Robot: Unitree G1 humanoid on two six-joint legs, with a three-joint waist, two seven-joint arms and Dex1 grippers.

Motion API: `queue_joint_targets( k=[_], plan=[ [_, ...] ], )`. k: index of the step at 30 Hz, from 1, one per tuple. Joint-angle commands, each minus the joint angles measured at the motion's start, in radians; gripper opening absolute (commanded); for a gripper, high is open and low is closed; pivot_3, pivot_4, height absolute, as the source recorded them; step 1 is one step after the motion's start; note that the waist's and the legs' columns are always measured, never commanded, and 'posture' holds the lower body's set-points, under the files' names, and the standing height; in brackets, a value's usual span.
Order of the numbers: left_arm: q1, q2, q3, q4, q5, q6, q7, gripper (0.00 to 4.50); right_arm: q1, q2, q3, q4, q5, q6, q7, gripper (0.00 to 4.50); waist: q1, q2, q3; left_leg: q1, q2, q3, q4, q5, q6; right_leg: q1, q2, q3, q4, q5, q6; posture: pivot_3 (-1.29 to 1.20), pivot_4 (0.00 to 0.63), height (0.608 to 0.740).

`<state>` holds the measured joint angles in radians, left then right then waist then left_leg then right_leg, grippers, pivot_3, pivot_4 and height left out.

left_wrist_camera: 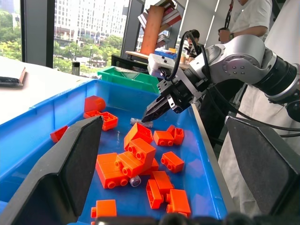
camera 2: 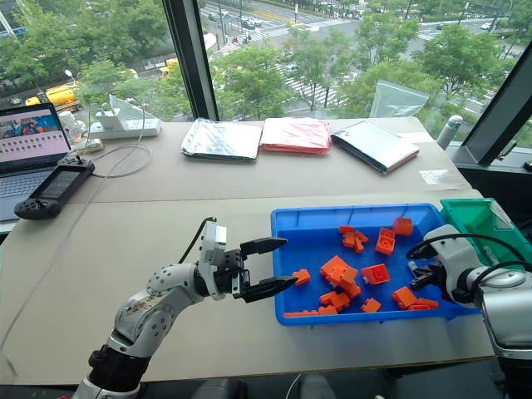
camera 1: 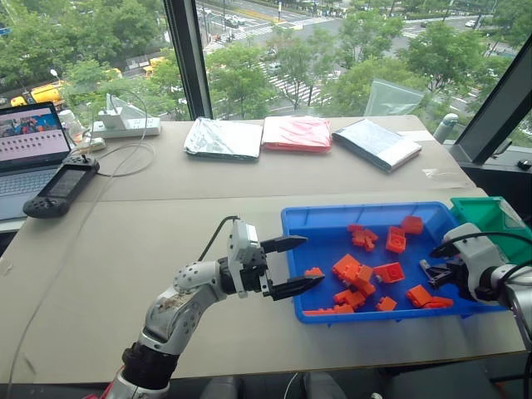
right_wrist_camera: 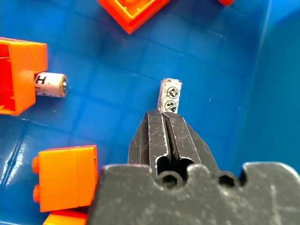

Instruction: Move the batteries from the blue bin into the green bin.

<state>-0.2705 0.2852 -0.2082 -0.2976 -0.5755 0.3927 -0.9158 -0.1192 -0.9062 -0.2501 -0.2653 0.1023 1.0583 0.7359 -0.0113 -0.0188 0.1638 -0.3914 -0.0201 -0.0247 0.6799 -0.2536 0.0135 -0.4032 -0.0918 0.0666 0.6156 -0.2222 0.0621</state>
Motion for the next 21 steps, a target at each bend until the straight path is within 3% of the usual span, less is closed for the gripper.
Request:
queue_joint_targets(
  k=[1,9,16,21],
  plan=[
    [-0.014,-0.002,0.004,-0.027,-0.015,-0.001,-0.005,4.50,-0.003,-0.023,-0.042,-0.024,0.019,0.007,-0.016,0.81,0.000,0.000,0.000,0.000,0.000,0.000,0.000,0.000,0.000,0.000,0.000,0.000,0.000,0.000,0.000,0.00,0.150,0.740],
    [-0.011,0.001,0.005,-0.033,-0.018,0.004,-0.003,4.50,-0.011,-0.006,-0.021,0.017,0.020,-0.002,-0.061,3.52,0.000,0.000,0.000,0.000,0.000,0.000,0.000,0.000,0.000,0.000,0.000,0.000,0.000,0.000,0.000,0.00,0.150,0.740],
    [-0.009,0.001,0.003,-0.036,-0.019,0.006,0.001,4.50,-0.020,0.023,0.028,0.086,0.036,-0.030,-0.077,3.52,-0.001,0.000,0.000,0.000,0.000,0.000,0.000,0.000,0.000,0.000,0.000,0.000,0.000,0.000,0.000,0.00,0.150,0.740],
    [-0.008,0.000,0.002,-0.038,-0.018,0.009,0.006,4.50,-0.025,0.016,0.046,0.091,0.043,-0.030,-0.080,2.07,-0.001,0.000,0.000,0.000,0.000,0.000,0.000,0.000,0.000,0.000,0.000,0.000,0.000,0.000,0.000,0.00,0.150,0.740]
  ],
)
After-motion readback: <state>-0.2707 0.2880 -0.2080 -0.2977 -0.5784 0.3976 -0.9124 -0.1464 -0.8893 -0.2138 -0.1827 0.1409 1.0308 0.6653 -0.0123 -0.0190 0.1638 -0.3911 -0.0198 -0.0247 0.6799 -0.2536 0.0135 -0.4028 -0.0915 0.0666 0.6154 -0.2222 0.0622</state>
